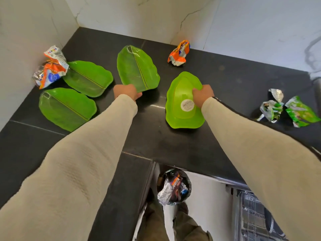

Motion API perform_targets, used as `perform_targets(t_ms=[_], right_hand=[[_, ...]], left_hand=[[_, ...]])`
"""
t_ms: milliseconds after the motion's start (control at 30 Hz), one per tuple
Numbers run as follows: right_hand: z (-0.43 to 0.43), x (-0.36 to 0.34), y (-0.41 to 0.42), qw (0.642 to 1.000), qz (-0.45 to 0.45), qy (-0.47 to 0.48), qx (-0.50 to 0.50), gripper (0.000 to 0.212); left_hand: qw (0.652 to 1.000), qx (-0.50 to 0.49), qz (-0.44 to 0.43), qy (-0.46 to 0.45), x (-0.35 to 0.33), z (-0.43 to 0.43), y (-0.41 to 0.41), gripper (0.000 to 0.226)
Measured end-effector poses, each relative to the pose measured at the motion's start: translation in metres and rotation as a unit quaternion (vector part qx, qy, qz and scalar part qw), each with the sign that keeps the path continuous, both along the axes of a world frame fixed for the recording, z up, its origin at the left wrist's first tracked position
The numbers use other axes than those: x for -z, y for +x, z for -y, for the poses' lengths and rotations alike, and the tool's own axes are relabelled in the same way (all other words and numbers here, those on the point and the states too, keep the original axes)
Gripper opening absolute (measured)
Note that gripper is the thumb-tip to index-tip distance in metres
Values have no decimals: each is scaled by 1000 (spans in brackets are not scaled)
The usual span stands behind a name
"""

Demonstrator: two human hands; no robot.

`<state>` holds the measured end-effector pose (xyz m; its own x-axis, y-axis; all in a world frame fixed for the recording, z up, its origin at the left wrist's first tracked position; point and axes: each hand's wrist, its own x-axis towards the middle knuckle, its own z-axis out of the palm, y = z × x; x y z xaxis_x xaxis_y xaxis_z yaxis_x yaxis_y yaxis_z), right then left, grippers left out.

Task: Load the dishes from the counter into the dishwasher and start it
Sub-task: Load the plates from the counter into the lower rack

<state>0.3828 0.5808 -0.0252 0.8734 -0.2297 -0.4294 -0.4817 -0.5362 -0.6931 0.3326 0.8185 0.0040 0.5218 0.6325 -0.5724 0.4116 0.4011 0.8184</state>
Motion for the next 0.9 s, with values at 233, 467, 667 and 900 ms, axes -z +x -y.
perform_targets(t_ms=[233,467,667,900], right_hand=[[63,-13,-95,994,55,85,37,40],[157,-6,-240,976,124,132,124,40],[242,20,-400,963,118,125,209,38],[336,51,-626,949,-8,72,307,55]], left_hand=[[996,45,8,77,-16,49,-98,19],[979,129,-18,155,-19,132,-192,39],[971,160,62,167,-11,224,-295,26],[898,350,-26,265,60,317,-454,39]])
